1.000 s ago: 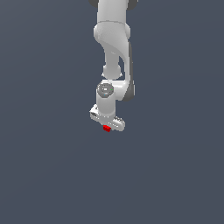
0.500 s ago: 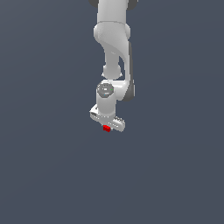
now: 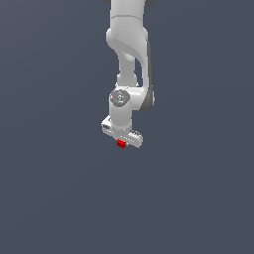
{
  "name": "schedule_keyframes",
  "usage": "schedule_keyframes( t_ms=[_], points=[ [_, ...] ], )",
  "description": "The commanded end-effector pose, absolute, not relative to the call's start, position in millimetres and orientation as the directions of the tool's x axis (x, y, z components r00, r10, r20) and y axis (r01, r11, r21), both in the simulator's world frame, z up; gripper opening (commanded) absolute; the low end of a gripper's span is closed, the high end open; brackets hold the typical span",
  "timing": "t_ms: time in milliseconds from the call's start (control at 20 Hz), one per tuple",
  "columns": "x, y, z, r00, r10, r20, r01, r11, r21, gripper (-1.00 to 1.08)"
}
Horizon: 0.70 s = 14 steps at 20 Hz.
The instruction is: Pick up the red cube and move it to a goal position.
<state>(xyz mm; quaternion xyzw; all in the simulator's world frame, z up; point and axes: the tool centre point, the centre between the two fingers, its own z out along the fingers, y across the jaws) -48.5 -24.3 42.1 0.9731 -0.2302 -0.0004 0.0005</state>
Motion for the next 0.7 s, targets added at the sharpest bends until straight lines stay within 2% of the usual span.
schedule_keyframes(
  t_ms=[0, 650],
  points=[
    [-46, -23, 56, 0.894, -0.448, 0.001, -0.448, -0.894, 0.0, -1.0],
    [-30, -14, 178, 0.893, -0.449, 0.001, -0.449, -0.893, 0.001, -1.0]
  ],
)
